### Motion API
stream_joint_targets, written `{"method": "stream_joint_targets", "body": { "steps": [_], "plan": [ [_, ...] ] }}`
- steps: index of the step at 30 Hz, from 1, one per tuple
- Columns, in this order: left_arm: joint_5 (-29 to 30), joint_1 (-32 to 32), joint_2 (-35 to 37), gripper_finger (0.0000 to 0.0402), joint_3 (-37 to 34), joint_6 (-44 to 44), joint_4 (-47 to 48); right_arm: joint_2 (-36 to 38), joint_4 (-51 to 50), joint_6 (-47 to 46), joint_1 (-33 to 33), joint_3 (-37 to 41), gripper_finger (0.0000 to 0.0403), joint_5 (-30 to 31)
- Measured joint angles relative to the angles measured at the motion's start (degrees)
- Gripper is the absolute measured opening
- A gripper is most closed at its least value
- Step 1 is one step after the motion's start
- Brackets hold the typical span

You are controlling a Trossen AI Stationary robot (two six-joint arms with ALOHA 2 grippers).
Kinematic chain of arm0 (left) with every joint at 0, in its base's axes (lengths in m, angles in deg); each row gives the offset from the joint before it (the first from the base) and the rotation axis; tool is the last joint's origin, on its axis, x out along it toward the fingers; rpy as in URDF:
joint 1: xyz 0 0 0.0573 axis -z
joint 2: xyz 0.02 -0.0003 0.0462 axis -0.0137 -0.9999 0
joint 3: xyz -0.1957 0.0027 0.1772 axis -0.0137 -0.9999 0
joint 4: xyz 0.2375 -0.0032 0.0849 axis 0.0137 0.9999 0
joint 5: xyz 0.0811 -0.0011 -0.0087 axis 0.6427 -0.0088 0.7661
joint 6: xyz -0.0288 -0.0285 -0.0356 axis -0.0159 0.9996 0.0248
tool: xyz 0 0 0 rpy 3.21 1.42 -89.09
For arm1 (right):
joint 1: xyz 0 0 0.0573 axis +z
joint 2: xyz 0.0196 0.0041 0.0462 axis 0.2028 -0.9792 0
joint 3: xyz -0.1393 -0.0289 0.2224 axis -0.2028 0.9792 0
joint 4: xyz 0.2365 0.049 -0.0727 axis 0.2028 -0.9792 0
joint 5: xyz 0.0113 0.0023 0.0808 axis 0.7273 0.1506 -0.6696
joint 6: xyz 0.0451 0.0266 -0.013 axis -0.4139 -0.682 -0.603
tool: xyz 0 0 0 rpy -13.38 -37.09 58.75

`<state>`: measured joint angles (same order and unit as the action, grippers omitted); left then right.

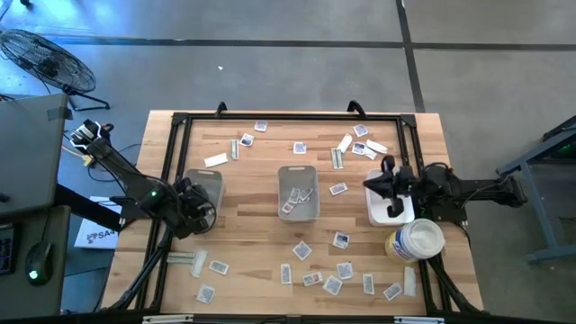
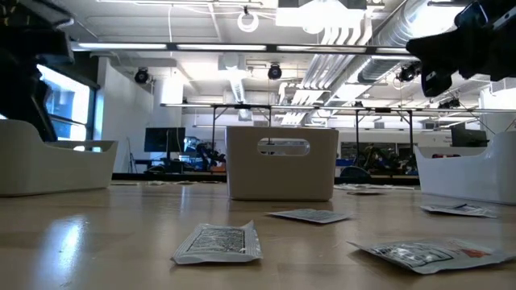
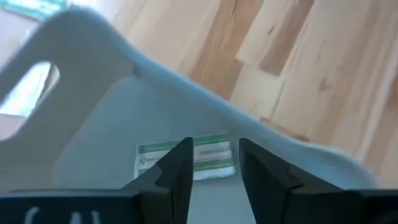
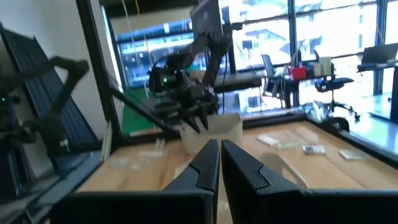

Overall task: Pick & Place First Aid Supplies
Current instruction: Put the alcohol pad into the white bin

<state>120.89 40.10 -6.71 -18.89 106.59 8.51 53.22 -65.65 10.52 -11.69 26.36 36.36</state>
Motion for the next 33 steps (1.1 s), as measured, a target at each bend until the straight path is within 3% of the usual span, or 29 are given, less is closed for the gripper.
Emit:
{"method": "stream_joint_targets", "body": {
  "steps": [7, 12, 22, 27, 33],
  "plan": [
    [7.93, 0.0, 0.01, 0.0128, 8.66, -8.58, -1.35, -0.83, 4.99, -2.62, 0.07, 0.02, 0.0012, -4.16],
    [11.23, 0.0, 0.02, 0.0128, 11.49, -13.54, -3.0, -6.65, 10.55, -2.76, 3.15, 0.01, 0.0012, -4.95],
    [10.31, 0.0, 0.0, 0.0128, 11.87, -14.1, -3.74, -28.53, 27.85, 1.53, 14.37, -1.49, 0.0012, 3.07],
    [6.44, 0.0, 0.0, 0.0128, 11.87, -14.08, -3.74, -40.51, 28.63, 2.01, 19.0, -7.27, 0.0012, 7.29],
    [2.26, 0.01, 0.0, 0.0128, 11.87, -14.08, -3.75, -54.51, 28.57, 6.95, 23.51, -16.76, 0.0012, 7.99]
  ]
}}
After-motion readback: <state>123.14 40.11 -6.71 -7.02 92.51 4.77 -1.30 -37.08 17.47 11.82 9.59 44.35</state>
